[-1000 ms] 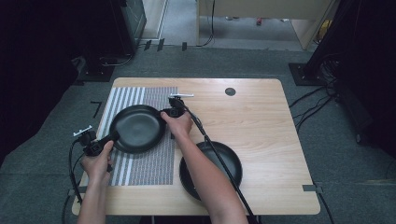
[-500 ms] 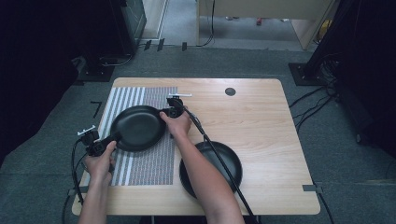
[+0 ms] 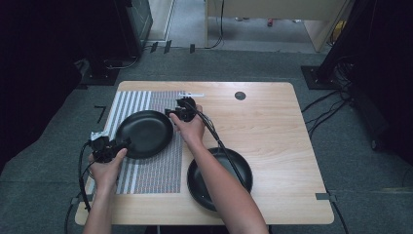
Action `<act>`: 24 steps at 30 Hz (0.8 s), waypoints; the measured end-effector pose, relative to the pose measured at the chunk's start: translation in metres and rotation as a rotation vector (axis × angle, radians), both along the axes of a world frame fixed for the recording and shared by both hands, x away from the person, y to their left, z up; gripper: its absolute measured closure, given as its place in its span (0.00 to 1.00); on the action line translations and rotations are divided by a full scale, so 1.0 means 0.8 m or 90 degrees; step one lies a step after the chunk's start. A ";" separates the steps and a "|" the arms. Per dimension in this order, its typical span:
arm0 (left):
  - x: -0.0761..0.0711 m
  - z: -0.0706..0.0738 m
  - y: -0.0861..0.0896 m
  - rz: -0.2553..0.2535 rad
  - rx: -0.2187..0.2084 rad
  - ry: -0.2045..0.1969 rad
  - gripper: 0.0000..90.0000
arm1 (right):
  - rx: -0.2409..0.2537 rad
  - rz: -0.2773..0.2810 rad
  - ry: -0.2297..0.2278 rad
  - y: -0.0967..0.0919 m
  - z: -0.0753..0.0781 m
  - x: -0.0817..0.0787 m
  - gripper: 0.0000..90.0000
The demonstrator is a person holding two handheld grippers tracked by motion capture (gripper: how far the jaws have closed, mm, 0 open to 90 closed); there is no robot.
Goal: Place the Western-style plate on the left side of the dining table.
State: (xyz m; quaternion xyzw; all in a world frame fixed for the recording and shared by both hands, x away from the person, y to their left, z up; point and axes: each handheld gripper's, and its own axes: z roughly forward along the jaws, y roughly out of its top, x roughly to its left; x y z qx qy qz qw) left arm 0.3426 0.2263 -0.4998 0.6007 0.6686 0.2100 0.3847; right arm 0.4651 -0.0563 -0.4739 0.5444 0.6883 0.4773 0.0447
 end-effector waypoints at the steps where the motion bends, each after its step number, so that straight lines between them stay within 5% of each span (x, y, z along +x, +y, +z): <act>1: -0.001 0.002 0.000 -0.002 0.000 -0.003 0.37 | 0.012 -0.003 -0.003 -0.007 0.003 -0.003 0.55; 4: -0.006 0.008 -0.002 -0.004 0.003 -0.007 0.33 | 0.026 0.006 -0.002 -0.019 0.008 -0.008 0.53; 5: -0.009 0.012 -0.004 -0.005 0.005 -0.007 0.32 | 0.005 0.033 -0.015 -0.032 0.014 -0.017 0.47; 9: -0.017 0.017 -0.013 -0.011 0.017 -0.006 0.27 | -0.008 0.046 -0.025 -0.050 0.022 -0.031 0.38; 17: -0.030 0.020 -0.028 -0.019 0.038 0.012 0.15 | -0.026 0.036 -0.043 -0.079 0.031 -0.059 0.33; 24: -0.047 0.025 -0.033 -0.029 0.041 -0.004 0.15 | -0.027 0.031 -0.062 -0.109 0.039 -0.083 0.32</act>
